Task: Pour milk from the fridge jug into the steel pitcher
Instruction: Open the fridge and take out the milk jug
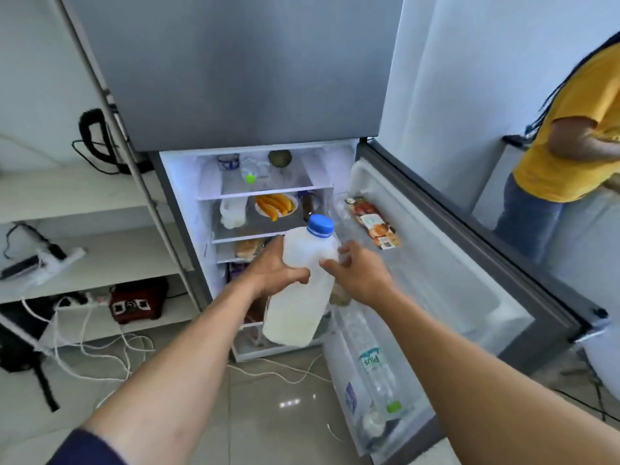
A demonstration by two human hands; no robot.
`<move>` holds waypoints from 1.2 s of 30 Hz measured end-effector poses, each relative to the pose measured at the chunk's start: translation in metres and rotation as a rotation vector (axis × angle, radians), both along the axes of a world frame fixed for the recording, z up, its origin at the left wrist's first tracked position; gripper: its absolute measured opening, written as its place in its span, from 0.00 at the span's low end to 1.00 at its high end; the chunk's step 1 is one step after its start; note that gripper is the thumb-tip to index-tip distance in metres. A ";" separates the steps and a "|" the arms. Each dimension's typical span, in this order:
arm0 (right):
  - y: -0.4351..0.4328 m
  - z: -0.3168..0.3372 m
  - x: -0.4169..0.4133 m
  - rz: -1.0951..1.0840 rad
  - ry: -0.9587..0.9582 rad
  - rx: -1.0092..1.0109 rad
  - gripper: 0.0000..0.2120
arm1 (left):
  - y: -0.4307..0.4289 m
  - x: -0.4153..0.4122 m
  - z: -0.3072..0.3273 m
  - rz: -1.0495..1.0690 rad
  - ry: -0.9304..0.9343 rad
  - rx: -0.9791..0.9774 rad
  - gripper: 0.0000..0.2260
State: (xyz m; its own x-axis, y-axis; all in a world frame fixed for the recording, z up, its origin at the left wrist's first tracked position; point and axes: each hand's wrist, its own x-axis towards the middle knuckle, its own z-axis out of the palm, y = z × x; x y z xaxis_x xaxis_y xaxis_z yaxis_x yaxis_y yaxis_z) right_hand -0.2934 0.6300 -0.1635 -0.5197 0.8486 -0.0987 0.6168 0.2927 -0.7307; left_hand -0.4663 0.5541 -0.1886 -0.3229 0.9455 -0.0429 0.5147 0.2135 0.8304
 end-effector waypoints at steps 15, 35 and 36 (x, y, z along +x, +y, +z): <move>-0.001 0.073 0.120 -0.220 -0.628 0.586 0.26 | 0.018 0.091 0.078 0.227 0.134 0.217 0.25; 0.004 0.101 0.018 0.249 -0.313 0.502 0.11 | -0.046 -0.016 0.136 0.657 0.049 0.375 0.24; 0.003 0.103 0.006 0.277 -0.313 0.494 0.11 | -0.050 -0.027 0.138 0.677 0.054 0.371 0.26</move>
